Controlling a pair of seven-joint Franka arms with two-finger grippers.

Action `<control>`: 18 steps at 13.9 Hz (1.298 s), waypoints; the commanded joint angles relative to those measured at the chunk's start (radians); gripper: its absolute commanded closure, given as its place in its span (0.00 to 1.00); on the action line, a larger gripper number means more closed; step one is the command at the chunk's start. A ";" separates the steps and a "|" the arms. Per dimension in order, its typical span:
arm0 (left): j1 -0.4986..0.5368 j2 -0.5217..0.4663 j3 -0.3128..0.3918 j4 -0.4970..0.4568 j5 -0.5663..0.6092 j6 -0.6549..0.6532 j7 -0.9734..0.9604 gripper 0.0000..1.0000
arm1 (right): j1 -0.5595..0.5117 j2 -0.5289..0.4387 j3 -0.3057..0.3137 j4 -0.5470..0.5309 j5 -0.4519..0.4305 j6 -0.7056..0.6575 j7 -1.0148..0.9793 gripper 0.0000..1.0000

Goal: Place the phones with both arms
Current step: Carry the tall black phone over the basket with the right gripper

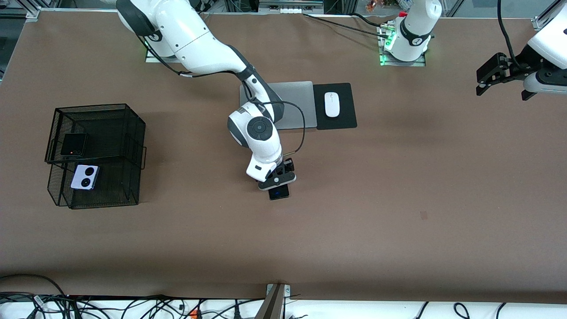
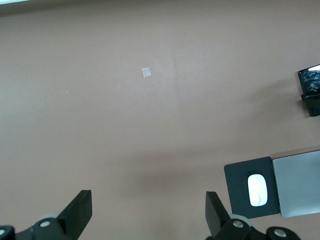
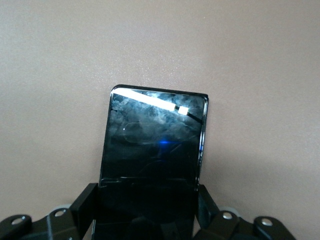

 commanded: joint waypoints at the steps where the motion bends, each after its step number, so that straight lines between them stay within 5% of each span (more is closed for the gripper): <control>1: 0.019 -0.023 -0.001 -0.022 -0.045 -0.006 -0.006 0.00 | 0.003 -0.043 0.002 -0.036 -0.013 -0.072 -0.008 0.77; 9: 0.054 -0.015 0.002 -0.010 -0.051 -0.007 -0.007 0.00 | -0.067 -0.188 -0.001 -0.038 -0.019 -0.293 -0.021 0.77; 18: 0.075 -0.026 0.006 -0.007 -0.012 -0.095 0.010 0.00 | -0.429 -0.489 -0.001 -0.100 -0.007 -0.672 -0.254 0.77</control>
